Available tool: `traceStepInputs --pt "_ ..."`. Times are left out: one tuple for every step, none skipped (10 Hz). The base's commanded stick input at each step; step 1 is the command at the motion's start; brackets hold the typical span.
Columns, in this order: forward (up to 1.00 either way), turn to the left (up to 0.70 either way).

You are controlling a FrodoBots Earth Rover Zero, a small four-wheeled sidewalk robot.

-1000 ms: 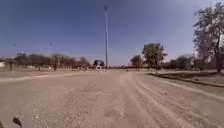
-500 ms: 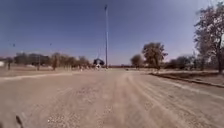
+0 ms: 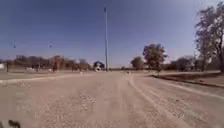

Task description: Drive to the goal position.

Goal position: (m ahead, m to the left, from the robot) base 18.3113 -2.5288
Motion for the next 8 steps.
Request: traceStepInputs --pt "0.5 0.0" --pt "0.5 0.0" --pt "0.5 0.37" --pt "0.5 0.5" --pt "0.5 0.5" --pt "0.5 0.5" --pt "0.5 0.0" --pt "0.5 0.0"
